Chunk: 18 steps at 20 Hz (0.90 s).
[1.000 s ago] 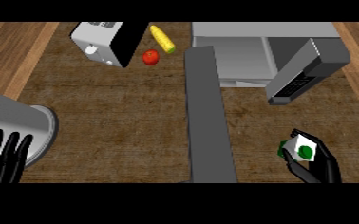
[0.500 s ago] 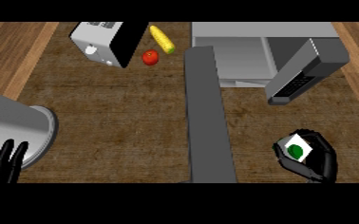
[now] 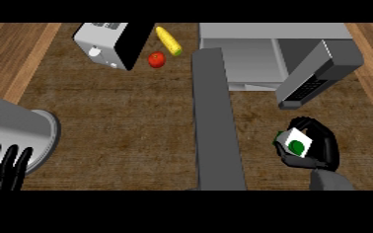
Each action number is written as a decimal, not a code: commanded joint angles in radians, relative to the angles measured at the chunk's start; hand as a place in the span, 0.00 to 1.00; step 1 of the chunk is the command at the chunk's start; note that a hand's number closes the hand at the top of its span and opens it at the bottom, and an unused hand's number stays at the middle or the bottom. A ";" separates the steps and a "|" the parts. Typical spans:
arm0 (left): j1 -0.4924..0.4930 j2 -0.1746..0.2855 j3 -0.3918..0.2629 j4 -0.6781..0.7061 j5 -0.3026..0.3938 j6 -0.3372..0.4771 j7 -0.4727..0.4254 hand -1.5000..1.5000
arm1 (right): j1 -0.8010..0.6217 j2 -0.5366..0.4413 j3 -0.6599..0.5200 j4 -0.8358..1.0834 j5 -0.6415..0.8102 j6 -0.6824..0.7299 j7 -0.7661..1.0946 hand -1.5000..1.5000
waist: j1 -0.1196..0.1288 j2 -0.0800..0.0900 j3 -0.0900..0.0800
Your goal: Pick up the milk, place it into the microwave and close the microwave
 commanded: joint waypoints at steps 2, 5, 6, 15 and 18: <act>0.015 0.018 0.057 -0.002 0.051 -0.023 0.006 0.00 | 0.006 0.021 0.065 -0.171 -0.023 0.068 0.118 1.00 | -0.005 -0.003 -0.001; 0.084 -0.007 -0.005 0.033 -0.006 -0.051 -0.080 0.00 | 0.050 0.086 0.109 -0.354 -0.022 -0.013 0.219 1.00 | -0.004 -0.005 -0.002; -0.056 0.027 0.080 -0.003 0.079 0.012 0.063 0.00 | 0.052 0.019 0.086 -0.308 -0.003 0.015 0.179 1.00 | -0.006 0.000 0.000; -0.025 0.045 0.119 -0.018 0.130 -0.039 0.087 0.00 | -0.135 0.064 0.116 -0.370 0.093 -0.183 0.443 1.00 | 0.004 0.002 0.000; -0.035 0.053 0.146 0.036 0.126 -0.071 0.037 0.00 | -0.217 0.101 0.142 -0.357 0.145 -0.263 0.511 1.00 | 0.005 0.001 0.000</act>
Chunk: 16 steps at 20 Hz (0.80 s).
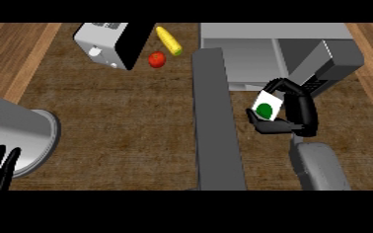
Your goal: Pick up the milk, place it into the microwave and close the microwave
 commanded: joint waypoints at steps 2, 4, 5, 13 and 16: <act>-0.025 -0.026 -0.022 0.086 -0.057 -0.002 -0.060 0.00 | -0.126 -0.002 -0.004 0.090 0.043 -0.049 0.064 1.00 | 0.000 0.001 0.000; -0.020 0.031 0.068 0.074 0.043 -0.047 -0.026 0.00 | -0.281 0.004 -0.048 0.320 0.054 -0.078 0.012 1.00 | 0.016 0.005 0.000; -0.039 0.004 0.036 0.001 0.012 0.000 0.024 0.00 | -0.264 0.047 -0.025 0.303 0.066 -0.110 0.003 1.00 | 0.007 0.003 0.001; -0.113 0.027 0.042 0.109 -0.001 -0.022 0.006 0.00 | -0.573 -0.013 -0.131 0.740 0.064 -0.107 -0.118 1.00 | 0.027 0.014 0.001; -0.067 -0.002 0.017 0.101 -0.024 -0.060 -0.047 0.00 | -0.629 -0.043 -0.169 0.845 0.066 -0.133 -0.189 1.00 | 0.039 0.016 0.002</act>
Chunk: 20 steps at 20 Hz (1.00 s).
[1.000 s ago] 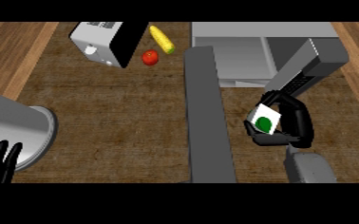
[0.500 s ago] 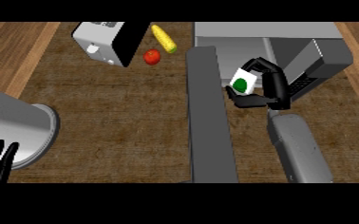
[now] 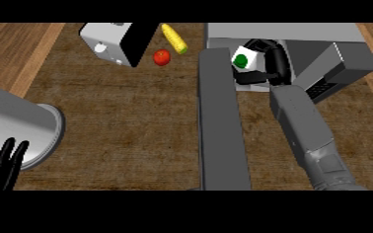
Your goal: Pick up the milk, place it into the microwave and close the microwave
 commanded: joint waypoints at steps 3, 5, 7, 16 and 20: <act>0.033 0.017 0.001 -0.041 0.027 -0.043 0.012 0.00 | -0.142 -0.018 -0.035 0.194 0.035 -0.094 -0.082 1.00 | 0.036 0.011 0.001; -0.046 -0.001 -0.010 0.010 -0.004 -0.014 -0.013 0.00 | -0.172 -0.062 -0.049 0.236 0.032 -0.065 -0.086 1.00 | 0.037 0.020 0.001; -0.033 0.003 -0.025 -0.014 0.013 -0.018 0.020 0.00 | -0.192 -0.093 -0.045 0.264 0.049 -0.075 -0.089 1.00 | 0.050 0.025 0.002; -0.096 -0.002 -0.052 0.003 -0.012 0.002 0.041 0.00 | -0.284 -0.099 -0.075 0.350 0.058 -0.224 -0.039 1.00 | 0.077 0.042 0.003; -0.112 0.030 -0.026 0.007 -0.020 -0.008 0.035 0.00 | -0.289 -0.120 -0.122 0.364 0.035 -0.393 -0.008 1.00 | 0.098 0.054 0.003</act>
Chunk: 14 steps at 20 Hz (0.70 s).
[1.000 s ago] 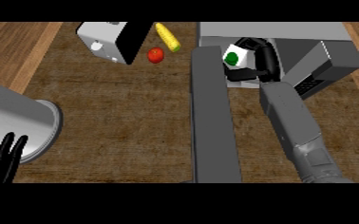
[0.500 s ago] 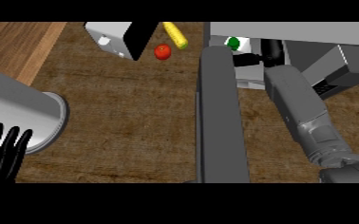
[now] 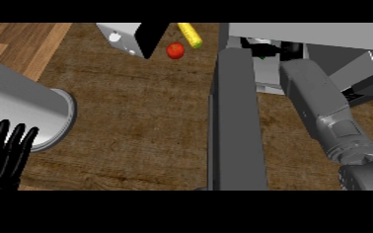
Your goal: Pick up the milk, place it into the microwave and close the microwave
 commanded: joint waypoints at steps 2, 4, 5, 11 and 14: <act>-0.021 0.012 -0.003 0.005 -0.036 0.003 0.000 0.00 | -0.029 -0.016 -0.021 0.029 0.004 -0.163 0.024 1.00 | 0.030 0.015 0.000; -0.031 0.005 -0.008 0.005 -0.049 0.009 -0.011 0.00 | -0.015 -0.016 -0.001 0.035 0.032 -0.234 -0.004 1.00 | 0.034 0.017 0.000; -0.044 -0.002 -0.028 0.021 -0.063 0.010 -0.007 0.00 | -0.037 -0.039 0.050 0.050 0.089 -0.267 0.010 0.00 | 0.031 0.019 -0.003; -0.078 0.003 -0.052 0.022 -0.104 0.027 0.019 0.00 | -0.041 -0.023 0.060 0.079 0.108 -0.351 0.020 0.00 | 0.043 0.030 0.002; -0.093 0.003 -0.054 0.013 -0.107 0.035 0.027 0.00 | -0.033 -0.024 0.067 0.088 0.119 -0.377 0.016 0.00 | 0.046 0.030 0.003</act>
